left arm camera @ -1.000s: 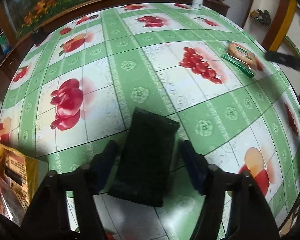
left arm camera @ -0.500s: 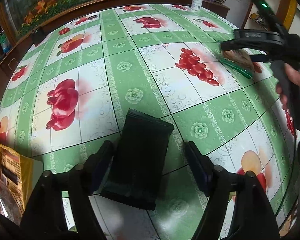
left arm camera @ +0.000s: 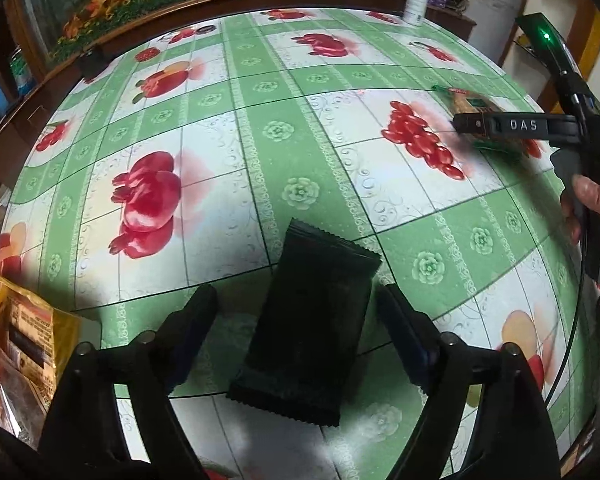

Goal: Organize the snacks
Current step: 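Grasp the dark green pack with the left tool while the right tool grasps the last round cracker pack, then carry both packs into the white box and open both tools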

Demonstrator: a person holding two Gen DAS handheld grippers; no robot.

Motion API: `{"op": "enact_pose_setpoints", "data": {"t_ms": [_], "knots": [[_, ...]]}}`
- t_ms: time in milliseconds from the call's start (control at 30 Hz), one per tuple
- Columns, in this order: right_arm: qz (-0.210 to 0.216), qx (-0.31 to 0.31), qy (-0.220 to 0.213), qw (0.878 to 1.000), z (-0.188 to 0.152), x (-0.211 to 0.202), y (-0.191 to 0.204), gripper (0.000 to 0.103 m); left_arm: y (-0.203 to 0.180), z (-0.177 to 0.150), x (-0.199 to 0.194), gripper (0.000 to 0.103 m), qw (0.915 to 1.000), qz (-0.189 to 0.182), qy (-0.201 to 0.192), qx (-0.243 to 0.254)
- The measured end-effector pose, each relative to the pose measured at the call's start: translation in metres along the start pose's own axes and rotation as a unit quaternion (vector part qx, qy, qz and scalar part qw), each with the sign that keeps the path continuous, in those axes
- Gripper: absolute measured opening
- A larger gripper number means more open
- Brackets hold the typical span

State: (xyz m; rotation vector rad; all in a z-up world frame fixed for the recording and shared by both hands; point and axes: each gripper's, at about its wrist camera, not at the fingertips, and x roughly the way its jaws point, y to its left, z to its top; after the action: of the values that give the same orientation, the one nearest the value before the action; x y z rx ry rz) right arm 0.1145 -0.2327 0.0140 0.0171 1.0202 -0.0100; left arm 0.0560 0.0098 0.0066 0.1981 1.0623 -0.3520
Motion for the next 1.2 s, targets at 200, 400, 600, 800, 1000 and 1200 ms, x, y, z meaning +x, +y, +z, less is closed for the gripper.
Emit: {"op": "enact_pose_setpoints", "data": {"t_ms": [200,400,600,800,1000,1200], "knots": [[0.051,-0.032,0.008,0.998,-0.019,-0.021,0.004,0.076,-0.011,-0.007,-0.010,0.047,0.9994,-0.015,0.001,0.033],[0.070,-0.028,-0.015,0.997,-0.053,-0.049,0.004,0.076,-0.015,-0.027,-0.023,0.047,0.9998,-0.011,-0.001,0.018],[0.085,-0.042,-0.030,0.995,-0.071,-0.075,0.018,0.076,-0.021,-0.048,-0.044,0.047,0.9994,-0.025,-0.023,0.004],[0.095,-0.071,-0.042,0.992,-0.087,-0.095,0.046,0.075,-0.018,-0.069,-0.066,0.047,0.9985,0.007,-0.054,-0.010],[0.117,-0.097,-0.052,0.987,-0.097,-0.109,0.083,0.075,-0.005,-0.085,-0.093,0.047,0.9951,0.040,-0.087,-0.023],[0.141,-0.127,-0.064,0.980,-0.096,-0.120,0.127,0.075,0.019,-0.101,-0.119,0.047,0.9906,0.068,-0.111,-0.042]]}}
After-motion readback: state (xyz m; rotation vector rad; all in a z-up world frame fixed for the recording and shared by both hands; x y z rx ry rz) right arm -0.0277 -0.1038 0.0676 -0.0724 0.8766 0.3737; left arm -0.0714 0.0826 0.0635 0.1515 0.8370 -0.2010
